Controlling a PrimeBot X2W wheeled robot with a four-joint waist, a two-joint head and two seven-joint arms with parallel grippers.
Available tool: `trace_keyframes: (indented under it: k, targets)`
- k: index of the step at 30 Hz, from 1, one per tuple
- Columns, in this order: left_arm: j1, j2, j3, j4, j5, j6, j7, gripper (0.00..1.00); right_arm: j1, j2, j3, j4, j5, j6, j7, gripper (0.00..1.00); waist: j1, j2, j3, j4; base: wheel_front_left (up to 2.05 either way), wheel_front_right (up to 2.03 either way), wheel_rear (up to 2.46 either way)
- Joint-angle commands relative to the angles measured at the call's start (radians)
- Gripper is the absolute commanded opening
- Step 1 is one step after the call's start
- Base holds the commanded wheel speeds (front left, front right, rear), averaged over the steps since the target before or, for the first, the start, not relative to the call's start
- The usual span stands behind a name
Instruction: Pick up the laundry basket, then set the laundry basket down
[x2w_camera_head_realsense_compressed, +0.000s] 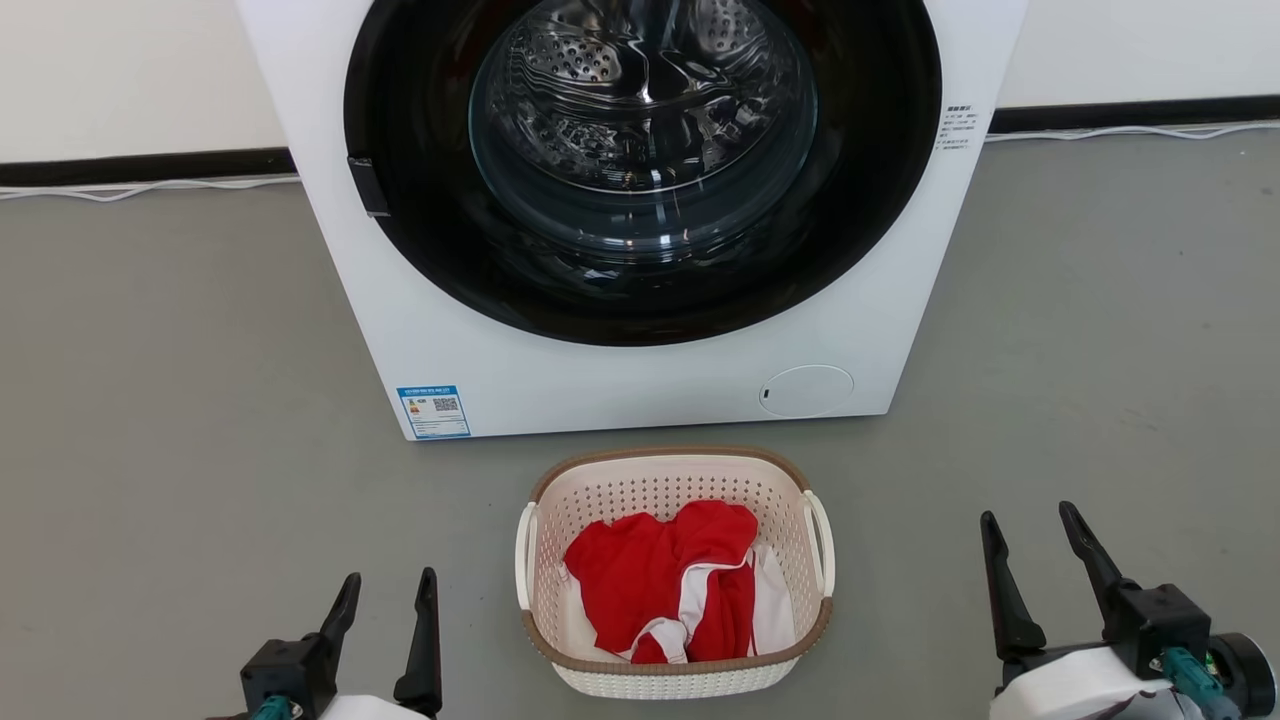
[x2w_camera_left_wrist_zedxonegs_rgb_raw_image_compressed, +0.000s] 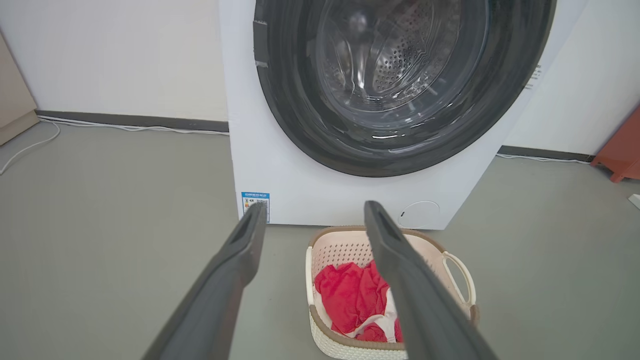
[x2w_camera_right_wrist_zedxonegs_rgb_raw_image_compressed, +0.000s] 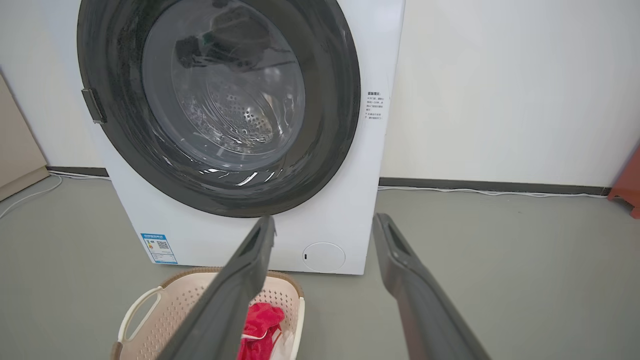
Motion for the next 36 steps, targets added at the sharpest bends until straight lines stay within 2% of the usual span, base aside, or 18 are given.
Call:
trace_keyframes:
  k: [1,36]
  targets:
    - [-0.014,0.01,0.024,-0.021,0.031,0.01,-0.015,1.0,-0.014,-0.005,0.02,-0.021,-0.037,0.007,-0.022,1.0,0.0,-0.0001,-0.001,0.0,0.0,0.0,0.0]
    - [-0.013,0.01,0.019,0.001,0.002,0.019,-0.015,1.0,-0.012,-0.004,0.017,-0.014,-0.03,0.007,-0.022,1.0,0.0,-0.0001,-0.004,0.012,0.0,0.0,0.0]
